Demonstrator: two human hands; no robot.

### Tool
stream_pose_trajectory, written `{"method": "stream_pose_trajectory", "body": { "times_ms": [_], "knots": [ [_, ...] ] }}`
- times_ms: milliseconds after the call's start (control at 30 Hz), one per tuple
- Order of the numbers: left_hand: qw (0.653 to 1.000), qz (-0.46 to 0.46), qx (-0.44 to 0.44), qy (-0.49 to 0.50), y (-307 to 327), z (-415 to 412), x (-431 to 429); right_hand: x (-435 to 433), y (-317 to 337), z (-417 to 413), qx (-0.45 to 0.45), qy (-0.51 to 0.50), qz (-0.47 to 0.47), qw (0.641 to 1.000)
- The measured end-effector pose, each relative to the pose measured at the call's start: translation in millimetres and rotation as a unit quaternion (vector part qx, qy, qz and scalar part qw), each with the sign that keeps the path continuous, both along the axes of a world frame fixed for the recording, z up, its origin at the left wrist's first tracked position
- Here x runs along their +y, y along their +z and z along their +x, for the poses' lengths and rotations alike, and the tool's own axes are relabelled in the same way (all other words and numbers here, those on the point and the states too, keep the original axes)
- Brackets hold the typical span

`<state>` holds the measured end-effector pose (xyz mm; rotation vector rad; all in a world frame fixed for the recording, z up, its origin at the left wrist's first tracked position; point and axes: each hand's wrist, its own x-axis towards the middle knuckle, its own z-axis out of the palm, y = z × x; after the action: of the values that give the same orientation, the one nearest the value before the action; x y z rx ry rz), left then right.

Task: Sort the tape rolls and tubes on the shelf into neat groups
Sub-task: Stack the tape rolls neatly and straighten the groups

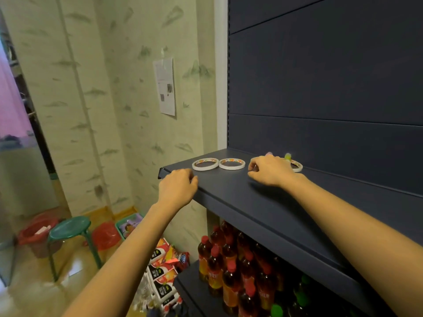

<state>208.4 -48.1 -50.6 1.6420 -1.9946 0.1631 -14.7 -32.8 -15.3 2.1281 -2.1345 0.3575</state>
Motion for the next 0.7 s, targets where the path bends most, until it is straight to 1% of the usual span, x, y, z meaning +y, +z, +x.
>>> {"method": "stream_pose_trajectory", "body": {
  "times_ms": [67, 167, 333, 500, 600, 700],
  "knots": [
    [0.999, 0.036, 0.014, -0.004, -3, 7, -29, -21, -2, 4, -0.005, -0.019, 0.009, 1.000],
    [0.998, 0.061, 0.006, 0.000, -3, 13, -78, -49, -3, 9, -0.027, -0.049, 0.032, 0.998],
    [0.991, 0.118, -0.044, -0.032, -1, 10, -154, -81, 3, 14, -0.044, -0.133, 0.047, 0.989],
    [0.977, 0.161, -0.096, -0.105, 0, 10, -203, -104, -1, 22, -0.039, -0.220, 0.045, 0.974],
    [0.972, 0.156, -0.106, -0.140, 4, 17, -219, -118, -7, 32, -0.054, -0.272, 0.049, 0.960],
    [0.975, 0.130, -0.092, -0.157, 8, 28, -229, -132, -10, 42, -0.048, -0.319, 0.082, 0.943]
  ]
}}
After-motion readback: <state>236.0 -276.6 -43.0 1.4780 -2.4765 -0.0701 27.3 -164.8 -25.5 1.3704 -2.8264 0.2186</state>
